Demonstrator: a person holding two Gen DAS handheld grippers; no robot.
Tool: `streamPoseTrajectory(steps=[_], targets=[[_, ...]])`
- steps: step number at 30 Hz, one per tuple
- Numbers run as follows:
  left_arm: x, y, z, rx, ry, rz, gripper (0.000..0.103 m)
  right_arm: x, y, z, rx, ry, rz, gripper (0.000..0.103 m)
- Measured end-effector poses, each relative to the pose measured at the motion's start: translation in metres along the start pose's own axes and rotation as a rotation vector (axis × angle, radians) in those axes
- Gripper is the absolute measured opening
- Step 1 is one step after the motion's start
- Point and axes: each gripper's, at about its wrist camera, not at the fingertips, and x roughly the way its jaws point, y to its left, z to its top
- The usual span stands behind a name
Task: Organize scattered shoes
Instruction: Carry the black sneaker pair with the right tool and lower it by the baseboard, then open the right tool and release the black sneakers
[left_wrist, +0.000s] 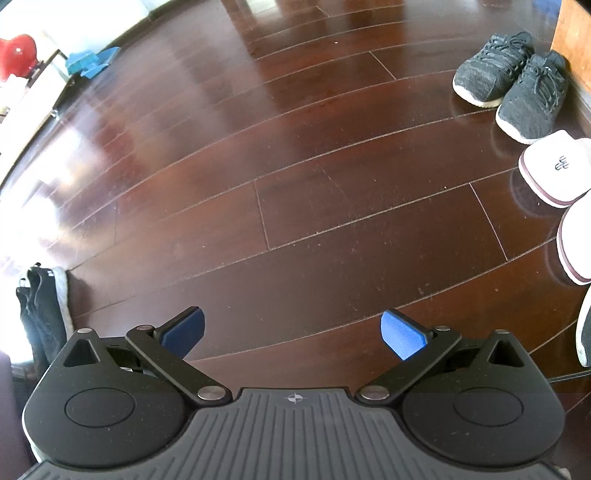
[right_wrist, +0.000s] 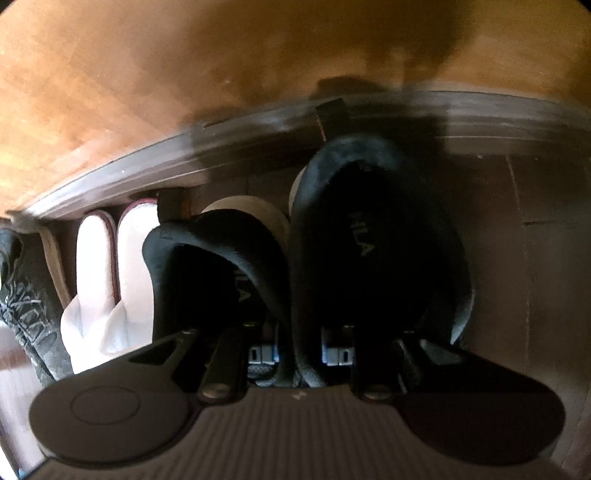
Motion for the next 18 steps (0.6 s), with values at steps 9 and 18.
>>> streamPoseTrajectory(steps=[9,18], targets=[[-0.004,0.024,0.002,-0.039,-0.009,0.001,0.103,0.004,0.01,0.002,-0.061,-0.016,-0.035,0.032],[-0.006,0.074,0.012,-0.159,-0.008,0.009,0.103,-0.041,0.042,-0.021,-0.257,-0.099,-0.021,0.063]])
